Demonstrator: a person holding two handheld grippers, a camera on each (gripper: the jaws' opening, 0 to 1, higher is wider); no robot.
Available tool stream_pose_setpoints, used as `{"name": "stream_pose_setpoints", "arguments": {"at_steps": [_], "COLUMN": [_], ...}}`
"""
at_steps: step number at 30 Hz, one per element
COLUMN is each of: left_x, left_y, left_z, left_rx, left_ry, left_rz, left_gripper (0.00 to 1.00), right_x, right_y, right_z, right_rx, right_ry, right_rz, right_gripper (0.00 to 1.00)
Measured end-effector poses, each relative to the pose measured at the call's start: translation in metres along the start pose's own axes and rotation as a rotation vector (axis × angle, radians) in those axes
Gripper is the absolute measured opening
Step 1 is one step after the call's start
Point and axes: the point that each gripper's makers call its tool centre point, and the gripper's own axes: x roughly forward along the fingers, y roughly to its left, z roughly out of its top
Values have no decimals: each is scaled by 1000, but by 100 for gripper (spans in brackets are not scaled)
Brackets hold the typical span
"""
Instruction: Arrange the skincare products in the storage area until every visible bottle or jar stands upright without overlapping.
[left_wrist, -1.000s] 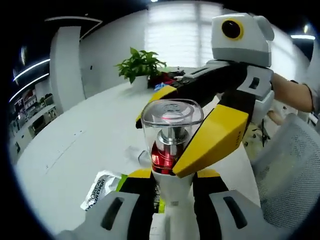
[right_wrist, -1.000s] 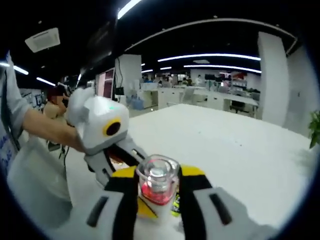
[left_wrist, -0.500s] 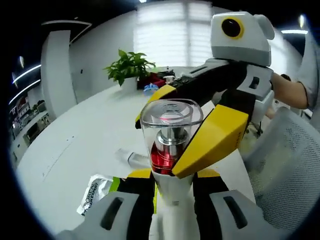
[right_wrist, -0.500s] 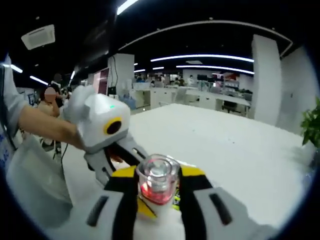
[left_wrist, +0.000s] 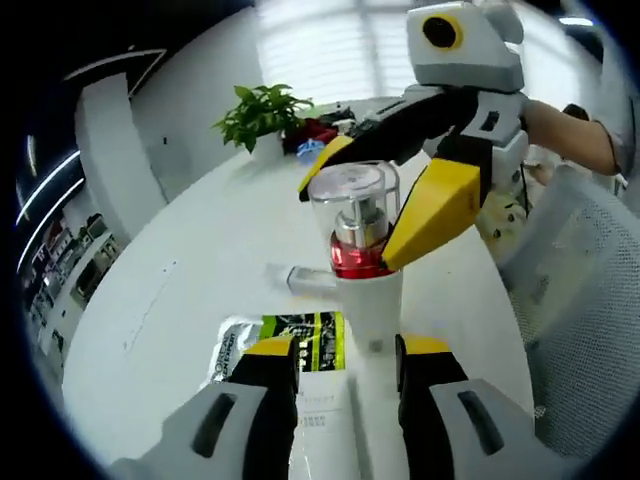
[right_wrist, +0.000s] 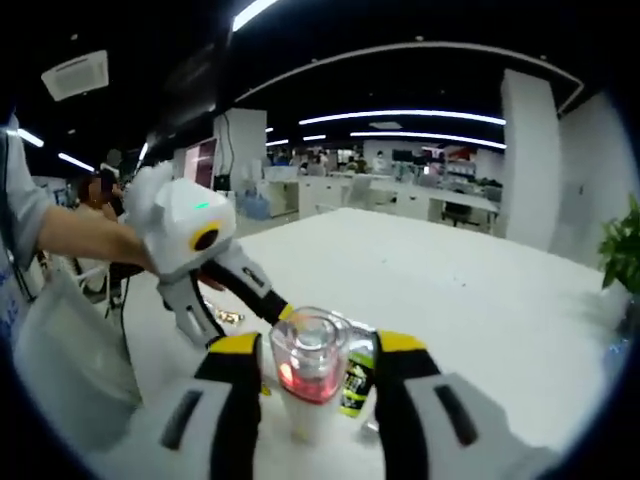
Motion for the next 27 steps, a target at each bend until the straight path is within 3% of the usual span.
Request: {"name": "stream_pose_setpoints", "arguments": {"at_steps": [5,9,14,18,27], "left_x": [-6,-5,-2,1,2], "left_y": [8,16,18,21,20], "left_z": [-31,-49,-72,-86,-95], "left_rx": [-15,-69,-59,-74,-87], "left_ry": [122,178,265,297,329], "left_rz": [11,24,26,29,53], "left_gripper": [41,40,41,40,32], "right_x": [-9,-19,-31,-40,-51], "right_y": [-3,-3,-1,2,14], "right_z": [-2,-2,-3,-5,-10], "right_rx": [17,26,23,28,37], "right_ry": [15,24,37,55,73], "right_rz": [-18,-37,-51,-57,-61], "right_gripper": [57,67,73,81,91]}}
